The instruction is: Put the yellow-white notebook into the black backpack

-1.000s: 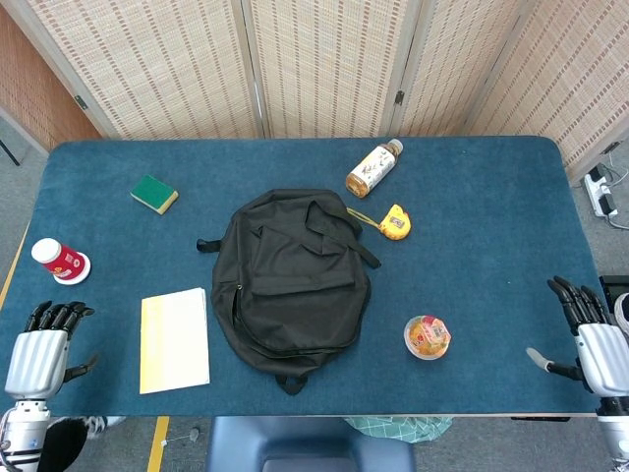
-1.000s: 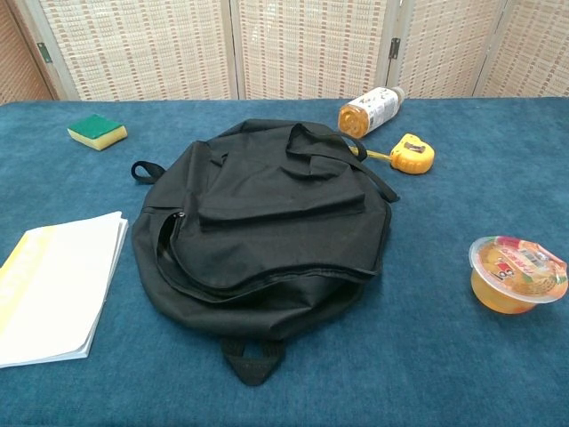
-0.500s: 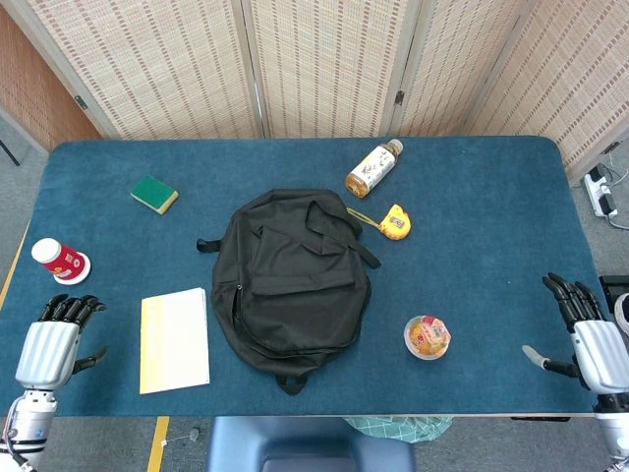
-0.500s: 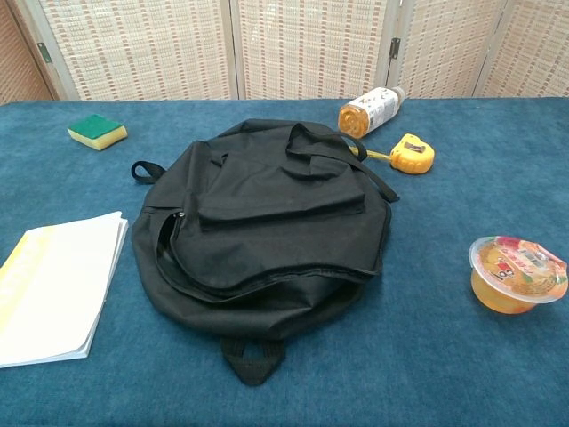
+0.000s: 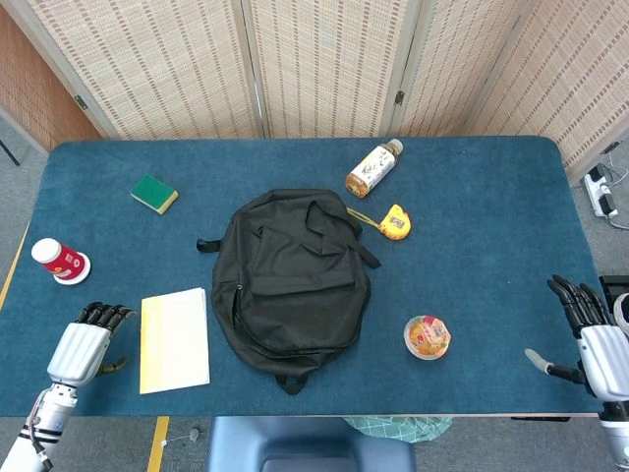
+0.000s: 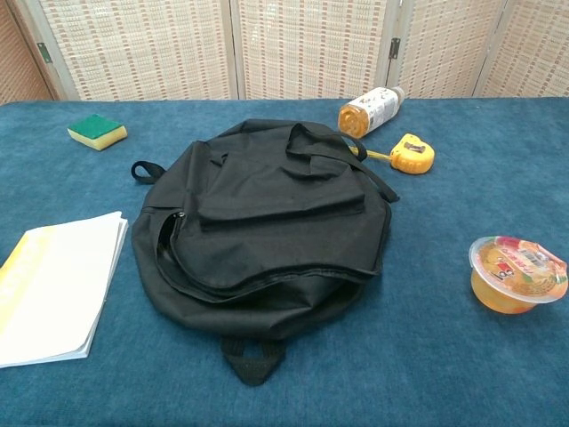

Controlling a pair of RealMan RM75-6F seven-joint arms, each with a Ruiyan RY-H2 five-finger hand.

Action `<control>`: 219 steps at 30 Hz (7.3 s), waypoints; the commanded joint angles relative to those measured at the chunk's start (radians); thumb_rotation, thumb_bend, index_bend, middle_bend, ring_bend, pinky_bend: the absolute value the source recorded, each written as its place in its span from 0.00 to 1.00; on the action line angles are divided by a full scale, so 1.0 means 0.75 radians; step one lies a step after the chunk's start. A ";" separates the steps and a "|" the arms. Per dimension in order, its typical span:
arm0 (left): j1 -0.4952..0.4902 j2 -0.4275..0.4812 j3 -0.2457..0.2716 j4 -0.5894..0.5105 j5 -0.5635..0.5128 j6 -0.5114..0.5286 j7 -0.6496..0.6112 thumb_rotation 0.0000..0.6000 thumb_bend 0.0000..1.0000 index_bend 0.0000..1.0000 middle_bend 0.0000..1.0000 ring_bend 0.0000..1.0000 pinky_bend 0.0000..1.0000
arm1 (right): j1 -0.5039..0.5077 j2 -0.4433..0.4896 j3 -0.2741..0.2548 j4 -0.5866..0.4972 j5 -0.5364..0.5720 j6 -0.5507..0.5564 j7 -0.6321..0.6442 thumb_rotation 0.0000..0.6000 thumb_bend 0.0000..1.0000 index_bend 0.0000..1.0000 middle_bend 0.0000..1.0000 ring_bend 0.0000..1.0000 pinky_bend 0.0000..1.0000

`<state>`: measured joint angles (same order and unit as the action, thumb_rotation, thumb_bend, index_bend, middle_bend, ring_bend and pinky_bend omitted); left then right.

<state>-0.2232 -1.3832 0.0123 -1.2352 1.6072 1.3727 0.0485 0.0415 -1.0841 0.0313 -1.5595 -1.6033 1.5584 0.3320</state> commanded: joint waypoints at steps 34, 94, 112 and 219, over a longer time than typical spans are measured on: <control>-0.121 -0.139 0.021 -0.046 0.014 -0.164 0.095 1.00 0.07 0.25 0.26 0.23 0.18 | -0.024 0.002 -0.012 0.022 0.003 0.025 0.033 1.00 0.19 0.00 0.08 0.09 0.01; -0.189 -0.339 0.079 0.422 0.115 -0.008 -0.450 1.00 0.23 0.41 0.35 0.29 0.21 | -0.031 -0.010 -0.003 0.011 0.007 0.039 0.002 1.00 0.19 0.00 0.08 0.09 0.01; -0.196 -0.443 0.029 0.486 0.087 0.088 -0.649 1.00 0.26 0.39 0.36 0.30 0.22 | -0.044 0.000 -0.002 -0.007 0.004 0.059 -0.009 1.00 0.19 0.00 0.08 0.09 0.01; -0.149 -0.323 -0.027 0.375 0.313 0.752 -0.316 1.00 0.47 0.74 0.57 0.44 0.26 | 0.790 -0.506 0.153 -0.115 0.382 -1.039 -0.690 1.00 0.27 0.30 0.12 0.11 0.01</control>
<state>-0.3346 -1.6254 -0.0082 -0.9540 1.8421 1.9365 -0.1888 0.6267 -1.4560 0.1430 -1.6543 -1.3275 0.7856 -0.1775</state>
